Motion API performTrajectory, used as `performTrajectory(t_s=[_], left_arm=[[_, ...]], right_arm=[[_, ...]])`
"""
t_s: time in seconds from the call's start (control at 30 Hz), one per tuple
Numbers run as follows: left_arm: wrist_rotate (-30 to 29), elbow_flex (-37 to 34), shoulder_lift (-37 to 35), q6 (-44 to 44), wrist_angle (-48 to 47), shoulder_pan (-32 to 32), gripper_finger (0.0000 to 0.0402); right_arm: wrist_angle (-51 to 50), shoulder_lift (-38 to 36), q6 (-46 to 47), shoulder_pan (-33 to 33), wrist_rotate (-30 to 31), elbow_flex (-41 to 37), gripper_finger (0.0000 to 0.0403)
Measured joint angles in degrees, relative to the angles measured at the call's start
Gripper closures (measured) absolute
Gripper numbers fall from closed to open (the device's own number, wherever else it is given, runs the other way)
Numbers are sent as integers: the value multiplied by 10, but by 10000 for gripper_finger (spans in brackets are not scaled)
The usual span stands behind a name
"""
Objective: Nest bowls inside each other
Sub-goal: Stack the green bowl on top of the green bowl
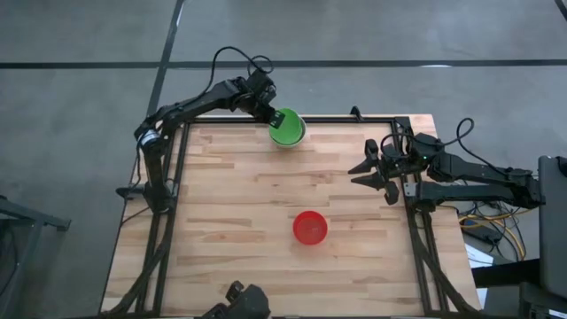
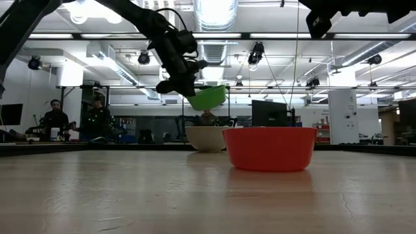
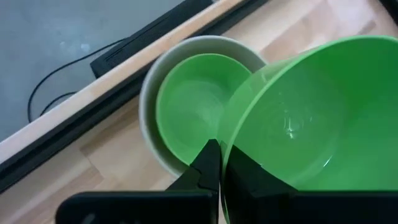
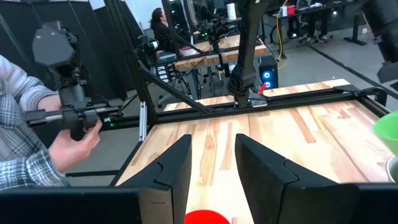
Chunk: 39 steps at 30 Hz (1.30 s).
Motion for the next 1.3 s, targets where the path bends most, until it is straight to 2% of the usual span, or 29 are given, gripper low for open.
performTrajectory(t_s=[0.43,0.57,0.77,1.0,1.3], left_arm=[[-15,-8,6,-134,0,20,396],[-19,-19,6,-132,5,20,394],[-20,-56,6,-131,61,20,396],[7,-96,5,-135,138,20,391],[13,-123,5,-149,147,20,393]], right_arm=[[0,0,-1,0,0,0,282],[0,0,-1,0,0,0,282],[0,0,-1,0,0,0,282],[0,-1,-1,0,0,0,282],[0,-1,-1,0,0,0,282]])
